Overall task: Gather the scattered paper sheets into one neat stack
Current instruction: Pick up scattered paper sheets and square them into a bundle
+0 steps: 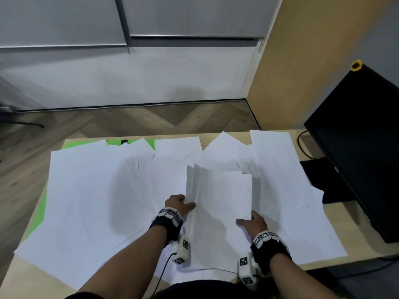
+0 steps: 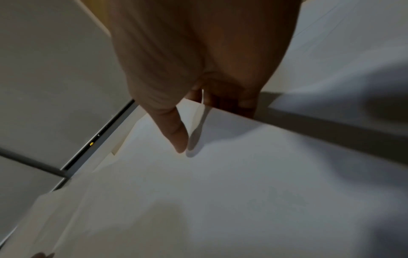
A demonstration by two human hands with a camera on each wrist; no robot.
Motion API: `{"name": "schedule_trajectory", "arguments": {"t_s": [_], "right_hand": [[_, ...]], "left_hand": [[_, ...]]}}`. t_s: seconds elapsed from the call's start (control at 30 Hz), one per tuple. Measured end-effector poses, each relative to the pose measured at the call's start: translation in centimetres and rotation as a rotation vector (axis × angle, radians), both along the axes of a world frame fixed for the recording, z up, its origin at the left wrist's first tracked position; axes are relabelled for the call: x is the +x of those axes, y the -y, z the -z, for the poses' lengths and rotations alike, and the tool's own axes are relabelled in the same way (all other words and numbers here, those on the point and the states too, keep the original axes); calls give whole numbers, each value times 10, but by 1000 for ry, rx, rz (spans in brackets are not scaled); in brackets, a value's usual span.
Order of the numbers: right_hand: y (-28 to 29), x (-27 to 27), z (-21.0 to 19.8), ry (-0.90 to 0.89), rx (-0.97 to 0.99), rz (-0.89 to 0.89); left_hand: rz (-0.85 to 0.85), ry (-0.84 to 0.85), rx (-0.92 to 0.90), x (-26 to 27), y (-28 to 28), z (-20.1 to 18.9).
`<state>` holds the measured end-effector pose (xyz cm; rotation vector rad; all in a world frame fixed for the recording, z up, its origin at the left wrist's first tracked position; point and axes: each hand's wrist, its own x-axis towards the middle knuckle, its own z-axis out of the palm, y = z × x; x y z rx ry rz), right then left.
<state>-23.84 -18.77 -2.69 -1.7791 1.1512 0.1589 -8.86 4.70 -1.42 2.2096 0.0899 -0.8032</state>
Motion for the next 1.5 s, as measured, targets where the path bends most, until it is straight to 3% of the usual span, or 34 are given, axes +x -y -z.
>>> {"name": "schedule_trajectory", "arguments": {"t_s": [0.4,0.67,0.8,0.97,1.1,1.3,1.4,1.5], "right_hand": [[-13,6,-9,60,87,28],[-54,34,-6,0,74,-245],[-62,39,-8,-14,24,-241],[-59,45,-18,240,219,117],[-65,65,-77,363,221,73],[-62,101,-132,682,30,105],[-56,103,-145,790,-137,89],[-61,96,-134,723,-162,76]], "left_hand": [[-89,-10,50,4,-40,0],[-96,-64,-33,-10,-40,-1],[-23,-62,-59,-7,-44,4],[-248,-27,-383,0,-37,-31],[-330,5,-551,17,-26,-65],[-326,268,-715,49,-10,-125],[-331,344,-780,50,-7,-143],[-332,281,-730,44,-10,-128]]}}
